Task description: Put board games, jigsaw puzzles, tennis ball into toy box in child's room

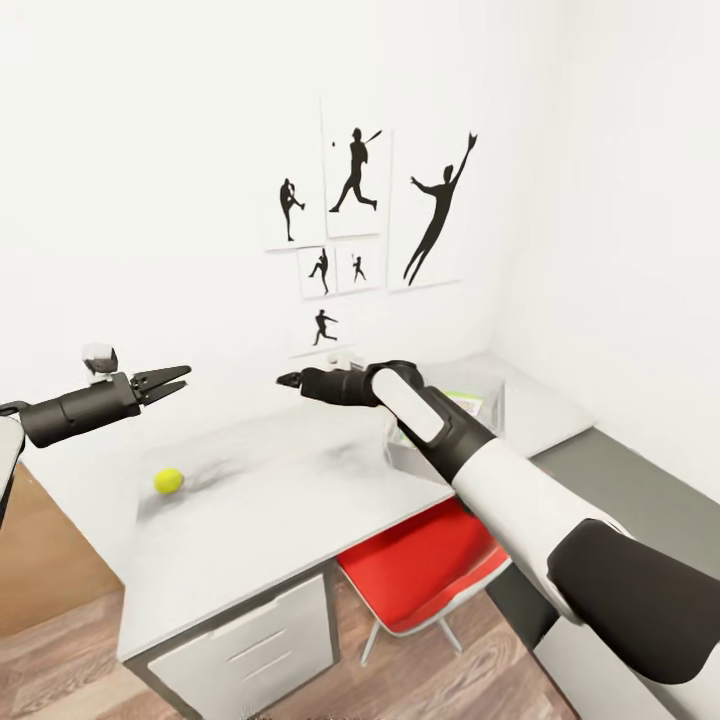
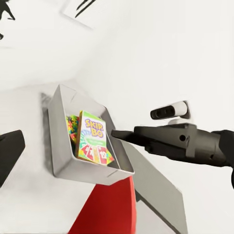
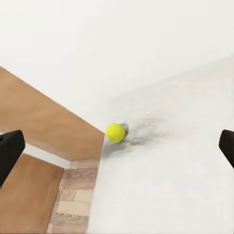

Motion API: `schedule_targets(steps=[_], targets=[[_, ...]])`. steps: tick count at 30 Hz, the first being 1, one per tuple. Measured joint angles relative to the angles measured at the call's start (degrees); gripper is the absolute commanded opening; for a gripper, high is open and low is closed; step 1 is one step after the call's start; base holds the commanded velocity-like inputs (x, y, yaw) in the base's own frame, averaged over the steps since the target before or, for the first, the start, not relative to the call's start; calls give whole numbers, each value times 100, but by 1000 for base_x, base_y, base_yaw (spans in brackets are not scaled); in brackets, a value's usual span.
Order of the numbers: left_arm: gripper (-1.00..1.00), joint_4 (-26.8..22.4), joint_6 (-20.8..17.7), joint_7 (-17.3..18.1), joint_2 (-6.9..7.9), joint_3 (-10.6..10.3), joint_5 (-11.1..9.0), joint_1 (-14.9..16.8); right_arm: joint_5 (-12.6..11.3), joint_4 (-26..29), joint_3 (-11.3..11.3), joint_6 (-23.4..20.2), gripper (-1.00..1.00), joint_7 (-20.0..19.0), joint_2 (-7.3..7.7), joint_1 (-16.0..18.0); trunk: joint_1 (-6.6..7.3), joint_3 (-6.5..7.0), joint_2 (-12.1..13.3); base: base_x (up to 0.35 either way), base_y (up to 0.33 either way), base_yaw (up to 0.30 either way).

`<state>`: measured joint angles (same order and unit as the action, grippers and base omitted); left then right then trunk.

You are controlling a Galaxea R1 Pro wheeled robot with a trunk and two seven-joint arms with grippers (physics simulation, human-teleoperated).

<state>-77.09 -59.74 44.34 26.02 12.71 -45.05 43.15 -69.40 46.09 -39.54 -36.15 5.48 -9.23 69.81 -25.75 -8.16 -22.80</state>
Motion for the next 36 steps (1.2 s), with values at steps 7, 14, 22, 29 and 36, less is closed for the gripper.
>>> schedule_targets(steps=[7,14,22,29,36], targets=[[100,0,0,0,-1,0,1,0,583,-8,11,9,100,1,-77,0,1,27,0,-17,9,278],[100,0,0,0,5,0,1,-3,707,-14,19,16,100,1,-77,0,1,64,0,-1,6,260],[100,0,0,0,15,1,0,-6,723,-10,37,19,100,1,-77,5,1,115,0,0,0,235],[100,0,-5,0,40,19,0,-6,724,-9,40,13,100,18,-77,7,1,162,0,0,0,229],[100,63,5,-41,179,165,93,-551,718,-1,45,17,100,167,-77,-54,1,180,1,0,0,77]])
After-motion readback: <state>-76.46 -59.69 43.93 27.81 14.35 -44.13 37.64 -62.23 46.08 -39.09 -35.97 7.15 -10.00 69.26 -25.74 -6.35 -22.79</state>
